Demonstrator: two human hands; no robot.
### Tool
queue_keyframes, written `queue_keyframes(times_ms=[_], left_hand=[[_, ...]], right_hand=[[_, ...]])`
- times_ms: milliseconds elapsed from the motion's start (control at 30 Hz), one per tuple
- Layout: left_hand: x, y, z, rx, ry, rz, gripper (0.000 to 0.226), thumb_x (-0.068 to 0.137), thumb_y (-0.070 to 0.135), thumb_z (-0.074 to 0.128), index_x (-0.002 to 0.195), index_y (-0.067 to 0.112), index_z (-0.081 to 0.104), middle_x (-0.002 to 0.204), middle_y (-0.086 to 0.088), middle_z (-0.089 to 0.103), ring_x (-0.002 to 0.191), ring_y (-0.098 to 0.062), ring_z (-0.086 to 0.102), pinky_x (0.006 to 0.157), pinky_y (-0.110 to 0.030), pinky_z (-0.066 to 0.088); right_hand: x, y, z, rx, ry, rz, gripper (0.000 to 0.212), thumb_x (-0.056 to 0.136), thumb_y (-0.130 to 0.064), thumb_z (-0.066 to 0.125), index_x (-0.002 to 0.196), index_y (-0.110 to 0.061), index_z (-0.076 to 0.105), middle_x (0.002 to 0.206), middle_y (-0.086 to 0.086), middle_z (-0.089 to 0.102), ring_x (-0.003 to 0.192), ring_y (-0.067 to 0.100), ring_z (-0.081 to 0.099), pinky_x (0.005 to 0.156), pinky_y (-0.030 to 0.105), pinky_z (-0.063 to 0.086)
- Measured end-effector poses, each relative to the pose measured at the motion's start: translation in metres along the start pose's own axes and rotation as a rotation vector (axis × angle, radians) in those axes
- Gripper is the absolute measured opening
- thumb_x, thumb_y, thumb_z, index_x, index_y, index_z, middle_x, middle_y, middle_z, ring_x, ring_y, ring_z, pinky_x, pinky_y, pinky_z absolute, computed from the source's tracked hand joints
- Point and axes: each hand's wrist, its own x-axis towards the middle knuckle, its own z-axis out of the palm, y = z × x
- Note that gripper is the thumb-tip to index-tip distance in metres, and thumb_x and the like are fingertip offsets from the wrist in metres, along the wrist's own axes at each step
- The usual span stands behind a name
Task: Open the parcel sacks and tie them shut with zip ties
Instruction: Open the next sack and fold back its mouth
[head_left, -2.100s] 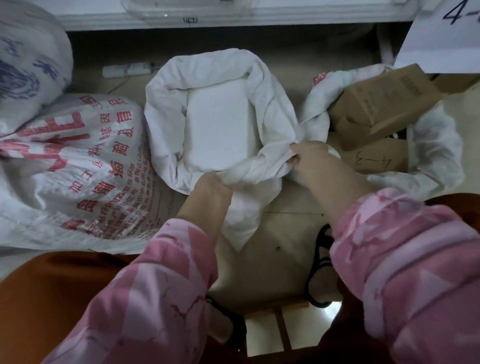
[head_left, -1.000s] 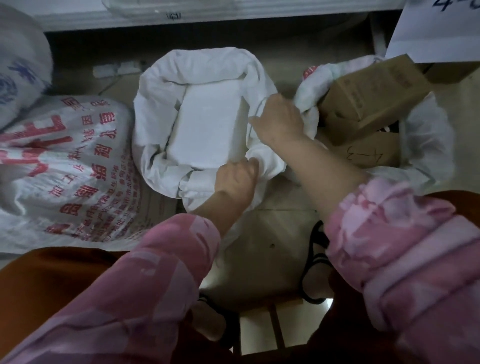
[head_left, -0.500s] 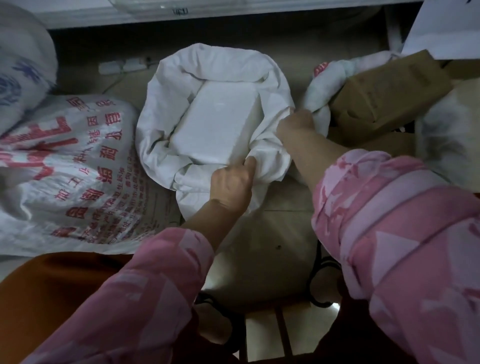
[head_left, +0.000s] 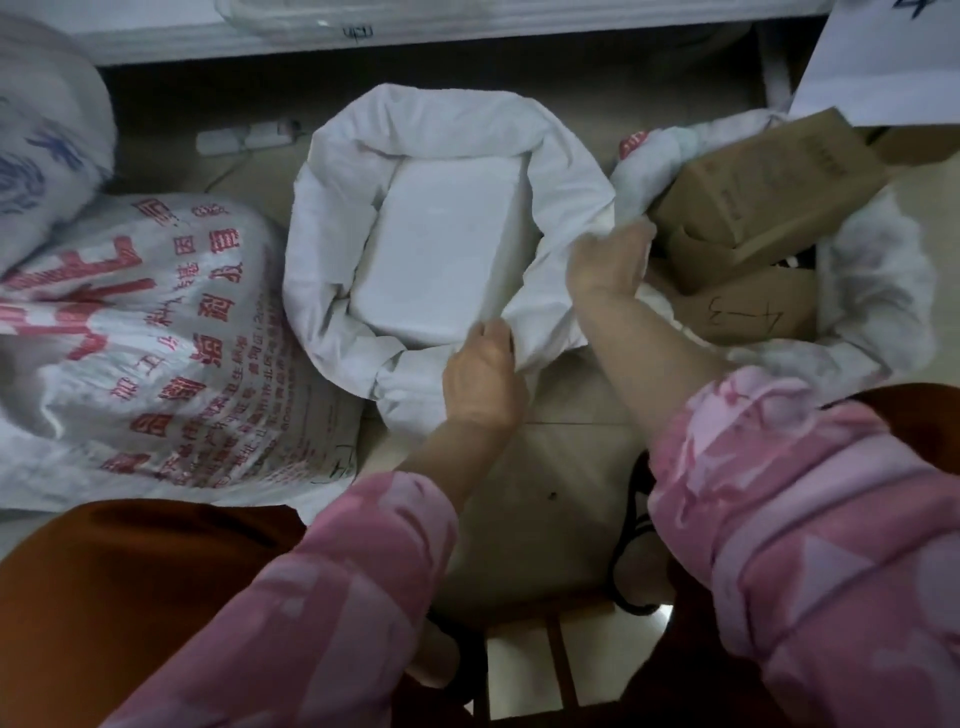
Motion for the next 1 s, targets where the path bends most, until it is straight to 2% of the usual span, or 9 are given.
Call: queue_keyframes(times_ms=[133,200,267,333,467,567,700,833,1000], left_hand=[[0.002,0.037,-0.004,-0.229,-0.205,0.066,0.026,0.087,0.009,0.054,0.111,0.002,0.055,0.111,-0.016,0.056,0.103,-0.03,0.056,0.088,-0.032,0.043],[0.002,0.03,-0.014,-0.203,-0.156,0.049,0.027,0.089,0.012,0.052,0.114,0.004,0.055,0.116,-0.014,0.051,0.103,-0.03,0.055,0.09,-0.033,0.043],[0.009,0.009,-0.027,-0.217,-0.026,-0.087,0.03,0.088,0.014,0.053,0.117,0.01,0.054,0.12,-0.011,0.048,0.101,-0.029,0.058,0.089,-0.034,0.045],[0.014,-0.017,-0.044,-0.198,0.111,-0.239,0.038,0.086,0.015,0.056,0.124,0.013,0.05,0.127,-0.009,0.044,0.104,-0.028,0.058,0.088,-0.031,0.043],[0.022,-0.067,-0.082,-0.206,0.262,-0.563,0.052,0.086,0.017,0.06,0.131,0.005,0.038,0.135,-0.016,0.036,0.113,-0.036,0.052,0.089,-0.038,0.043],[0.037,-0.109,-0.091,-0.261,0.236,-0.769,0.06,0.084,0.024,0.064,0.133,0.002,0.037,0.135,-0.018,0.042,0.118,-0.035,0.049,0.093,-0.038,0.043],[0.059,-0.136,-0.08,-0.39,0.176,-0.763,0.058,0.079,0.038,0.069,0.121,0.001,0.052,0.118,-0.014,0.062,0.107,-0.032,0.06,0.077,-0.031,0.045],[0.082,-0.143,-0.075,-0.529,0.205,-0.763,0.032,0.09,0.016,0.052,0.117,0.0,0.058,0.118,-0.016,0.062,0.108,-0.034,0.059,0.076,-0.027,0.045],[0.098,-0.137,-0.077,-0.857,0.178,-0.696,0.037,0.094,0.004,0.032,0.122,-0.002,0.055,0.121,-0.019,0.059,0.111,-0.033,0.056,0.086,-0.032,0.046]], right_hand=[[-0.026,0.013,0.007,-0.279,-0.284,-0.277,0.004,0.091,-0.013,0.047,0.095,-0.014,0.049,0.092,0.005,0.053,0.084,0.022,0.052,0.073,0.031,0.041],[-0.026,0.018,0.005,-0.416,-0.407,-0.284,0.021,0.087,-0.01,0.046,0.071,-0.018,0.036,0.075,-0.003,0.042,0.067,0.015,0.044,0.068,0.028,0.034],[-0.029,0.017,-0.003,-0.46,-0.425,-0.319,0.004,0.09,-0.011,0.046,0.091,-0.013,0.049,0.088,-0.003,0.046,0.08,0.016,0.049,0.07,0.028,0.034],[-0.037,0.01,-0.007,-0.519,-0.453,-0.347,0.021,0.093,-0.014,0.047,0.113,-0.009,0.05,0.105,0.002,0.052,0.101,0.023,0.051,0.074,0.025,0.035],[-0.048,0.004,0.007,-0.711,-0.5,-0.473,0.011,0.09,-0.012,0.048,0.08,-0.011,0.044,0.08,0.002,0.048,0.083,0.025,0.049,0.056,0.027,0.032],[-0.061,-0.002,0.03,-0.813,-0.558,-0.552,0.02,0.094,-0.018,0.048,0.112,-0.009,0.052,0.111,0.005,0.056,0.101,0.026,0.054,0.073,0.028,0.04],[-0.073,-0.02,0.065,-0.794,-0.565,-0.679,0.027,0.096,-0.021,0.046,0.12,-0.01,0.048,0.12,0.007,0.055,0.109,0.026,0.052,0.082,0.033,0.041],[-0.07,-0.044,0.1,-0.738,-0.49,-0.807,0.04,0.097,-0.018,0.045,0.136,-0.014,0.037,0.127,0.01,0.046,0.112,0.028,0.048,0.086,0.035,0.04],[-0.055,-0.075,0.131,-0.738,-0.346,-0.944,0.062,0.095,-0.008,0.045,0.148,-0.027,0.019,0.131,0.013,0.038,0.11,0.028,0.049,0.083,0.035,0.043]])
